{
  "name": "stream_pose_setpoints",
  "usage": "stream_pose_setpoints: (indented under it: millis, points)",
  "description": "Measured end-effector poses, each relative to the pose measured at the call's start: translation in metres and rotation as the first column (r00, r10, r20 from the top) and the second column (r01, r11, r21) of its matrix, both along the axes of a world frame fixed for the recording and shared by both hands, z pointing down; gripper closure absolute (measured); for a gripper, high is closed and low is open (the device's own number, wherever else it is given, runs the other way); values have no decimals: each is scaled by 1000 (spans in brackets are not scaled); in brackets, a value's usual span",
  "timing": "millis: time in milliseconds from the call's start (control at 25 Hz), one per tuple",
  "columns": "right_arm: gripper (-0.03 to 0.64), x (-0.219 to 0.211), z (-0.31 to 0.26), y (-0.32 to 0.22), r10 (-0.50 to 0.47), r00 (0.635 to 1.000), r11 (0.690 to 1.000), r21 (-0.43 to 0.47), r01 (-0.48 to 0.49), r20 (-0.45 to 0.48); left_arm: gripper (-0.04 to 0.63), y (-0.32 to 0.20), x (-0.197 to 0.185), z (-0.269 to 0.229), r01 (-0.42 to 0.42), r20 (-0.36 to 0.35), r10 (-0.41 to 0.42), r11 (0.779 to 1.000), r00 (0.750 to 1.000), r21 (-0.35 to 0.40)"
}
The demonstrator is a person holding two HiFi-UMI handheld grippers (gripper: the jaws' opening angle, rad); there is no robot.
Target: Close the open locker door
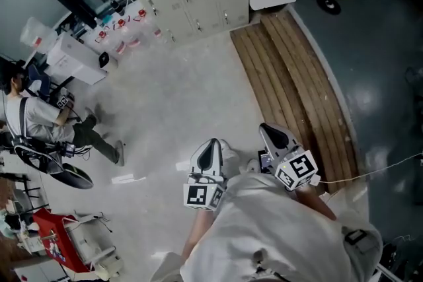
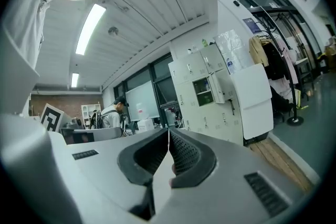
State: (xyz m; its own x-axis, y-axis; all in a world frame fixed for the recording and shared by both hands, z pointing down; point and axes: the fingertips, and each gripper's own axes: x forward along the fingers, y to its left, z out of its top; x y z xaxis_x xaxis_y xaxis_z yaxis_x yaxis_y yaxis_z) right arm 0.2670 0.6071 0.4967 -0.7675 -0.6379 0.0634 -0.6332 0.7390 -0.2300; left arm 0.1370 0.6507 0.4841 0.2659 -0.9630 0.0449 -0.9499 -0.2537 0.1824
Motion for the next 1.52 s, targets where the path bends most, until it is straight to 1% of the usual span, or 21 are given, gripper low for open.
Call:
stream_pose_setpoints:
  millis: [80,280,440,560,640,720,840,960,1160,1280,1360,1520]
  points:
    - [588,-6,-1,-6,-5,1000,1000,10,5,-11,588,-10,-3,1,-9,0,9,1000,1000,0]
    - [588,-16,-3,-36,26,999,999,20,-25,-23,588,-46,-16,5,-33,-11,33,999,999,0]
    - [588,-27,-11,-60,12,1000,1000,15,-12,15,588,-82,-23,3,-73,-56,73,997,996,-6]
    - [588,-38,-12,-81,18,1000,1000,8,-18,13,588,-108,-29,1,-107,-74,107,994,991,3]
    - [588,-49,-12,-95,24,1000,1000,9,-24,3,588,-124,-37,1,-126,-76,126,992,989,8]
    - [588,-62,-12,-109,26,1000,1000,7,-26,-6,588,-139,-49,-1,-137,-59,137,990,989,15]
    - [589,-83,-11,-132,39,999,999,-9,-39,-8,588,-160,-71,-5,-137,-36,138,990,990,24]
    - [589,-105,-13,-149,48,999,999,-22,-48,5,588,-176,-98,-8,-125,-39,126,992,991,25]
    - [589,-147,-17,-172,49,999,999,-18,-49,-5,588,-200,-142,-13,-118,-23,118,993,993,32]
    - [588,-158,-16,-179,52,999,998,-28,-53,-13,588,-207,-153,-14,-112,-29,112,993,993,24]
    - [588,-161,-14,-182,44,999,998,-34,-45,-9,588,-210,-155,-10,-114,-37,115,993,993,18]
    - [588,-165,-6,-191,41,999,998,-43,-41,4,588,-216,-153,7,-124,-30,124,992,992,-4]
